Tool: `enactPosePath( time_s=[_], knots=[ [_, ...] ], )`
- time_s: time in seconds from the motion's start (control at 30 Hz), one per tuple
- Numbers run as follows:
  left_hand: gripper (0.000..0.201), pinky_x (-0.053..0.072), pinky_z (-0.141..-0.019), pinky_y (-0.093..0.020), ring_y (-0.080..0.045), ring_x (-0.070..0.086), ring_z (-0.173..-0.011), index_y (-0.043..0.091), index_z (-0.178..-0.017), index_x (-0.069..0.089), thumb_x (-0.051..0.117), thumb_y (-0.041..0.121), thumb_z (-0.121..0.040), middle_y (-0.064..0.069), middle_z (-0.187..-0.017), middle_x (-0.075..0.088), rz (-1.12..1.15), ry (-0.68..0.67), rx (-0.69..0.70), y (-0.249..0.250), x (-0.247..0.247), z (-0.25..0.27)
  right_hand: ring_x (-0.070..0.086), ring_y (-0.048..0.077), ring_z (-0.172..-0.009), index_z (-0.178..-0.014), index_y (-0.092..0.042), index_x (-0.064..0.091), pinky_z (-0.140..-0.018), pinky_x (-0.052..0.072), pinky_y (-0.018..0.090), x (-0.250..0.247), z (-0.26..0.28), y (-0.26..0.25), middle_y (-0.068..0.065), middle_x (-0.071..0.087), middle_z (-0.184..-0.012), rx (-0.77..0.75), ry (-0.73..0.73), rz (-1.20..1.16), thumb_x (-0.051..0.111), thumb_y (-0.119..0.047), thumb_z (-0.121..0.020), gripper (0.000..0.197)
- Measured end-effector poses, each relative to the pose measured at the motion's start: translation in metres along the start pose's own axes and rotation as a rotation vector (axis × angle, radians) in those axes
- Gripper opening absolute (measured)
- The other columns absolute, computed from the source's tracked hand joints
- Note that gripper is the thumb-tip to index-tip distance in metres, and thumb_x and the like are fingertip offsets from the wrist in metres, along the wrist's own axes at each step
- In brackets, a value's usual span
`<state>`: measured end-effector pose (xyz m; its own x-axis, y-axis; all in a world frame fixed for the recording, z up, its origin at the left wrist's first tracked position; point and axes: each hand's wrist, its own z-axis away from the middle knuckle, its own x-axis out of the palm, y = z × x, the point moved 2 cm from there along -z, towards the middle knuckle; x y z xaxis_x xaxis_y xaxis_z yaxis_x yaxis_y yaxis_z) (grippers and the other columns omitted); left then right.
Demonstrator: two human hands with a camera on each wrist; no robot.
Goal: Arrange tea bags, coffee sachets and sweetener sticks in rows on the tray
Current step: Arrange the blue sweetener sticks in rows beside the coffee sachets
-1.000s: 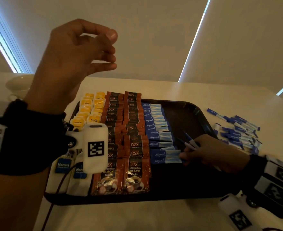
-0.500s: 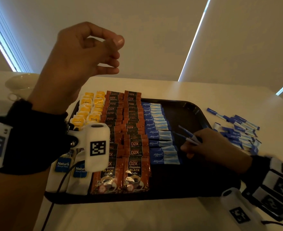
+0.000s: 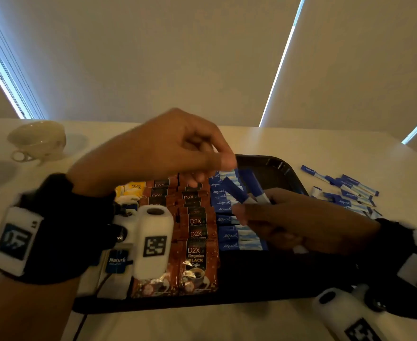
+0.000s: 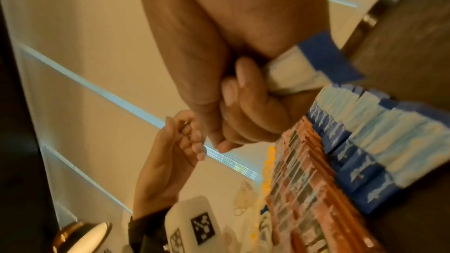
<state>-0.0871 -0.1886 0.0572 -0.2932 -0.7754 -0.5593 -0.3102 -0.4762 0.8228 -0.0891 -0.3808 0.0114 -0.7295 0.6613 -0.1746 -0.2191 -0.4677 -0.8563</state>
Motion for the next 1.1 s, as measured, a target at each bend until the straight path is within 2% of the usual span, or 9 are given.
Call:
enactPosePath(
  time_s=[0.1,0.27,0.4,0.5,0.57,0.67,0.8,0.97,1.1],
  knots=[
    [0.039,0.055,-0.058,-0.023,-0.012,0.065,-0.062,0.017,-0.099,0.069,0.067,0.04,-0.067,-0.005,-0.074,0.068,-0.011,-0.097,-0.027,-0.002,0.014,-0.005,0.023,0.004,-0.036,-0.069,-0.017,0.052,-0.035,0.018,0.016,0.002,-0.007,-0.002,-0.004,0.033,-0.052,-0.019,-0.07,-0.169,0.052,-0.036,-0.083,0.023],
    [0.028,0.054,-0.054,-0.022,-0.012,0.065,-0.056,0.011,-0.097,0.068,0.064,0.03,-0.077,-0.005,-0.069,0.069,0.067,-0.034,-0.088,-0.011,0.015,-0.01,0.026,0.005,-0.036,-0.077,-0.016,0.051,-0.034,0.022,0.014,0.006,-0.011,0.002,-0.005,0.037,-0.052,-0.027,-0.016,-0.171,0.051,-0.027,-0.091,0.018],
    [0.02,0.058,-0.062,-0.024,-0.016,0.069,-0.066,0.006,-0.093,0.069,0.064,0.024,-0.083,-0.006,-0.073,0.071,0.084,-0.06,-0.101,-0.013,0.021,-0.011,0.051,0.0,-0.052,-0.092,-0.023,0.054,-0.047,0.039,0.009,0.009,-0.017,-0.002,-0.01,0.055,-0.07,-0.175,0.324,0.329,0.057,-0.027,-0.09,0.005],
    [0.031,0.059,-0.068,-0.026,-0.015,0.072,-0.072,0.008,-0.091,0.072,0.064,0.035,-0.078,-0.005,-0.078,0.074,0.1,-0.011,-0.092,-0.011,0.024,-0.013,0.052,0.002,-0.068,-0.12,-0.026,0.043,-0.058,0.041,0.008,0.011,-0.019,-0.002,-0.01,0.056,-0.095,-0.246,0.557,0.759,0.051,-0.03,-0.094,0.028],
    [0.03,0.059,-0.068,-0.025,-0.015,0.072,-0.073,0.007,-0.091,0.072,0.066,0.033,-0.077,-0.006,-0.079,0.074,0.127,0.013,-0.092,-0.011,0.025,-0.014,0.046,0.003,-0.065,-0.131,-0.022,0.032,-0.06,0.037,0.009,0.012,-0.018,-0.001,-0.008,0.05,-0.093,-0.252,0.627,0.925,0.045,-0.03,-0.097,0.037],
    [0.015,0.058,-0.066,-0.023,-0.017,0.071,-0.073,0.004,-0.089,0.071,0.069,0.016,-0.079,-0.011,-0.082,0.072,0.16,0.052,-0.07,-0.011,0.024,-0.015,0.044,0.003,-0.061,-0.125,-0.022,0.031,-0.058,0.037,0.011,0.014,-0.011,-0.003,-0.01,0.044,-0.085,-0.331,0.684,0.996,0.041,-0.034,-0.098,0.032],
    [0.015,0.056,-0.064,-0.02,-0.016,0.071,-0.073,0.006,-0.089,0.07,0.071,0.012,-0.075,-0.012,-0.082,0.072,0.216,0.019,-0.063,-0.009,0.024,-0.014,0.044,0.005,-0.064,-0.124,-0.022,0.033,-0.057,0.033,0.011,0.013,-0.008,-0.003,-0.012,0.044,-0.085,-0.348,0.759,1.053,0.041,-0.038,-0.097,0.032],
    [0.014,0.056,-0.061,-0.019,-0.016,0.071,-0.071,0.009,-0.085,0.069,0.069,-0.002,-0.075,-0.013,-0.082,0.072,0.261,0.011,-0.051,-0.007,0.025,-0.013,0.046,0.01,-0.06,-0.114,-0.014,0.046,-0.051,0.025,0.007,0.014,-0.008,-0.002,-0.005,0.057,-0.085,-0.451,0.818,1.053,0.067,-0.029,-0.084,0.039],
    [0.011,0.057,-0.062,-0.02,-0.017,0.072,-0.072,0.009,-0.083,0.07,0.069,0.0,-0.076,-0.01,-0.083,0.074,0.264,0.083,-0.047,-0.009,0.019,-0.013,0.056,-0.01,-0.067,-0.102,-0.03,0.038,-0.055,0.042,0.007,0.008,0.0,-0.002,-0.023,0.044,-0.077,-0.453,0.791,0.72,0.059,-0.049,-0.08,0.036]
  ],
)
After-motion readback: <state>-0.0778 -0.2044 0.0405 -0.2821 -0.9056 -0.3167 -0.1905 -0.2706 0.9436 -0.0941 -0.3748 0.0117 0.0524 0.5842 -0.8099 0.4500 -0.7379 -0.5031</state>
